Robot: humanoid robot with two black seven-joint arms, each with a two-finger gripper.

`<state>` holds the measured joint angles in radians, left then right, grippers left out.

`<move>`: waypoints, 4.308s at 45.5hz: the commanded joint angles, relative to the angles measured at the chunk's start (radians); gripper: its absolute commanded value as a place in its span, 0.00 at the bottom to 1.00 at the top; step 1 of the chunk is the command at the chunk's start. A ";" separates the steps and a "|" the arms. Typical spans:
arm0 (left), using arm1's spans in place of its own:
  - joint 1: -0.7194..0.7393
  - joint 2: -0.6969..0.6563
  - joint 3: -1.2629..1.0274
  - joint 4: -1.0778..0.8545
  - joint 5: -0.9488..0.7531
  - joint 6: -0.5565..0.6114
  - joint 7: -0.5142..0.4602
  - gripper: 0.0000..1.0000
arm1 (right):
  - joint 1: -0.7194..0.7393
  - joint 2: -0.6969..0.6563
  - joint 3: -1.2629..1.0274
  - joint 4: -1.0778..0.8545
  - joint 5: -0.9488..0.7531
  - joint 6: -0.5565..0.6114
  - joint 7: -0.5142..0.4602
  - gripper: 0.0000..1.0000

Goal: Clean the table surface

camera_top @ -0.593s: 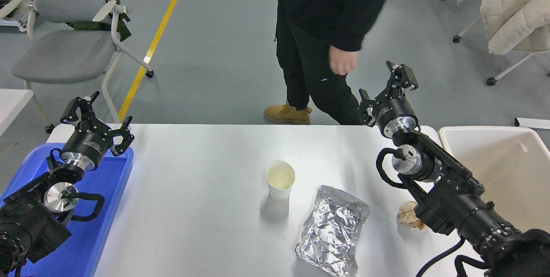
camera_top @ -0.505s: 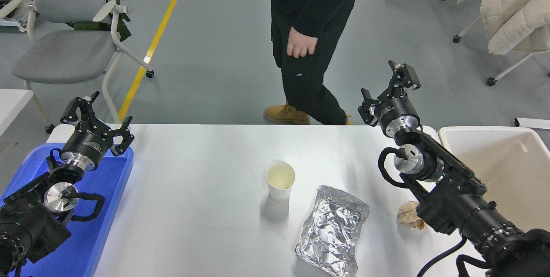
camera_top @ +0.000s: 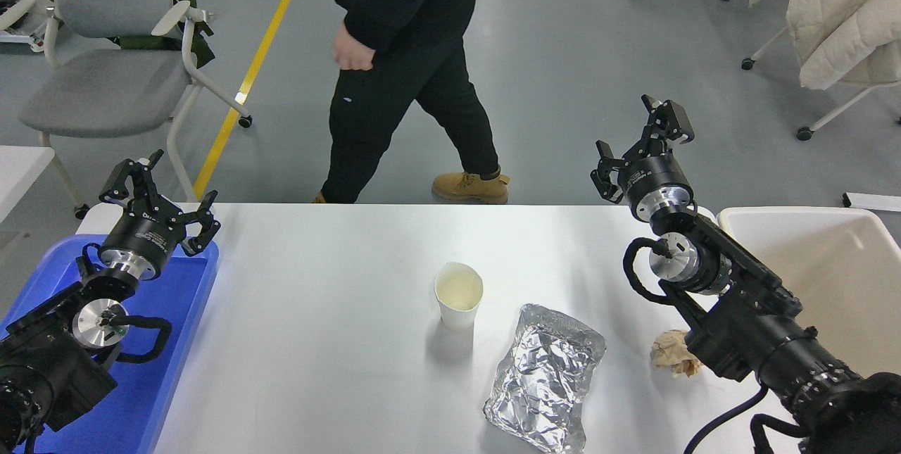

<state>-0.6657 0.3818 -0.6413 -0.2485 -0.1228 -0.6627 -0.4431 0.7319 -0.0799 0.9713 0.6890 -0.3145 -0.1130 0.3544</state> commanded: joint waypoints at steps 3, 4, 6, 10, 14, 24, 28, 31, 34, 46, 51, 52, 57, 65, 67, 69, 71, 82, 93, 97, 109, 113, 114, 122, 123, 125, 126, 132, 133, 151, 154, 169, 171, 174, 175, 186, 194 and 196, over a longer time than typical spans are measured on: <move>0.000 -0.001 0.000 0.000 0.000 0.000 0.000 1.00 | 0.001 -0.035 -0.008 0.000 0.000 -0.007 -0.003 1.00; 0.000 0.000 0.000 0.000 0.000 0.000 0.000 1.00 | 0.001 -0.038 -0.008 0.000 0.000 -0.007 -0.003 1.00; 0.000 0.000 0.000 0.000 0.000 0.000 0.000 1.00 | 0.000 -0.044 -0.011 0.000 0.000 -0.005 -0.003 1.00; 0.000 0.000 0.000 0.000 0.000 0.000 0.000 1.00 | 0.000 -0.050 -0.010 0.000 0.000 -0.004 -0.003 1.00; 0.000 0.000 0.000 0.000 0.000 0.000 0.000 1.00 | 0.000 -0.049 -0.010 0.004 -0.002 0.007 0.000 1.00; 0.000 0.000 0.000 0.000 -0.001 0.000 0.001 1.00 | -0.003 -0.049 -0.046 0.007 -0.003 0.016 0.002 1.00; -0.002 0.000 0.000 0.000 -0.001 0.000 0.000 1.00 | 0.000 -0.044 -0.049 0.012 -0.003 0.016 0.005 1.00; 0.000 0.000 0.000 0.000 0.000 -0.002 0.000 1.00 | 0.001 -0.044 -0.056 0.007 -0.003 0.016 0.003 1.00; 0.000 0.000 0.000 0.000 -0.001 0.000 0.000 1.00 | -0.002 -0.044 -0.056 0.006 -0.003 0.016 0.003 1.00; 0.000 0.000 0.000 0.000 -0.001 -0.002 0.000 1.00 | -0.043 -0.046 -0.049 0.030 -0.003 0.019 0.003 1.00; -0.002 0.000 0.000 0.000 -0.001 -0.002 0.000 1.00 | -0.042 -0.081 -0.086 0.070 -0.055 0.067 -0.002 1.00; -0.002 0.000 0.000 0.000 -0.001 0.000 0.000 1.00 | -0.042 -0.098 -0.098 0.076 -0.072 0.072 -0.003 1.00; -0.002 0.000 0.000 0.000 -0.001 -0.002 0.001 1.00 | -0.040 -0.152 -0.192 0.090 -0.164 0.088 -0.009 1.00; -0.002 0.000 0.000 0.000 -0.001 -0.002 0.001 1.00 | -0.028 -0.267 -0.377 0.228 -0.389 0.092 -0.051 1.00; -0.002 0.000 0.000 0.000 -0.001 -0.002 0.001 1.00 | -0.013 -0.299 -0.419 0.273 -0.448 0.095 -0.080 1.00; -0.002 0.000 0.000 0.000 -0.001 -0.002 0.000 1.00 | 0.007 -0.326 -0.456 0.305 -0.503 0.108 -0.118 1.00; -0.002 0.000 0.000 0.000 -0.001 -0.002 0.001 1.00 | 0.027 -0.348 -0.486 0.328 -0.546 0.125 -0.161 1.00; -0.002 0.000 0.000 0.000 -0.001 -0.002 0.001 1.00 | 0.178 -0.370 -0.634 0.365 -0.601 0.274 -0.428 1.00; -0.002 0.000 0.000 0.000 -0.001 -0.002 0.001 1.00 | 0.380 -0.385 -0.836 0.488 -0.584 0.424 -0.580 1.00; -0.002 0.000 0.000 0.000 -0.001 -0.002 0.001 1.00 | 0.412 -0.357 -0.861 0.497 -0.584 0.431 -0.592 1.00; -0.002 0.000 0.000 0.000 -0.001 -0.002 0.001 1.00 | 0.485 -0.210 -0.959 0.446 -0.427 0.414 -0.638 1.00; -0.002 0.000 0.000 0.000 -0.001 -0.002 0.001 1.00 | 0.478 -0.150 -0.979 0.385 -0.403 0.406 -0.638 1.00; -0.002 0.000 0.000 0.000 -0.001 -0.002 0.001 1.00 | 0.474 -0.138 -0.982 0.370 -0.402 0.403 -0.638 1.00; -0.002 0.000 0.000 0.000 -0.001 -0.002 0.001 1.00 | 0.436 -0.066 -1.014 0.284 -0.402 0.394 -0.638 1.00; -0.002 0.000 0.000 0.000 -0.001 -0.002 0.001 1.00 | 0.434 -0.058 -1.019 0.274 -0.402 0.392 -0.638 1.00; -0.002 0.000 0.000 0.000 -0.001 -0.002 0.001 1.00 | 0.429 -0.046 -1.028 0.261 -0.402 0.388 -0.637 1.00; -0.002 0.000 0.000 0.000 -0.001 -0.002 0.001 1.00 | 0.428 -0.041 -1.031 0.258 -0.402 0.386 -0.637 1.00; -0.002 0.000 0.000 0.000 -0.001 -0.002 0.001 1.00 | 0.425 -0.020 -1.036 0.256 -0.402 0.378 -0.637 1.00; -0.002 0.000 0.000 0.000 -0.001 -0.002 0.001 1.00 | 0.425 -0.017 -1.037 0.254 -0.402 0.372 -0.638 1.00; -0.002 0.000 0.000 0.000 -0.001 -0.002 0.001 1.00 | 0.403 0.022 -1.042 0.199 -0.405 0.358 -0.637 1.00; -0.002 0.000 0.000 0.000 -0.001 -0.002 0.001 1.00 | 0.405 0.023 -1.042 0.184 -0.403 0.358 -0.637 1.00; -0.002 0.000 0.000 0.000 -0.001 -0.002 0.001 1.00 | 0.393 0.058 -1.042 0.129 -0.411 0.343 -0.632 0.98; -0.002 0.000 0.000 0.000 -0.001 -0.002 0.001 1.00 | 0.383 0.071 -1.042 0.116 -0.416 0.343 -0.632 0.98; -0.002 0.000 0.000 0.000 -0.001 -0.002 0.001 1.00 | 0.376 0.080 -1.056 0.098 -0.417 0.340 -0.630 0.95; -0.002 0.000 0.000 0.000 -0.001 -0.002 0.001 1.00 | 0.376 0.080 -1.060 0.093 -0.417 0.340 -0.630 0.94; -0.002 0.000 0.000 0.000 -0.001 -0.002 0.001 1.00 | 0.371 0.080 -1.070 0.032 -0.420 0.339 -0.624 0.62; -0.002 0.000 0.000 0.000 -0.001 -0.002 0.001 1.00 | 0.370 0.080 -1.068 0.024 -0.419 0.339 -0.615 0.49; -0.002 0.000 0.000 0.000 -0.001 -0.002 0.001 1.00 | 0.368 0.080 -1.066 0.024 -0.417 0.339 -0.614 0.49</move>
<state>-0.6673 0.3820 -0.6412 -0.2485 -0.1243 -0.6642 -0.4419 1.1047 -0.0035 -0.0941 0.7368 -0.7331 0.2270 -0.2684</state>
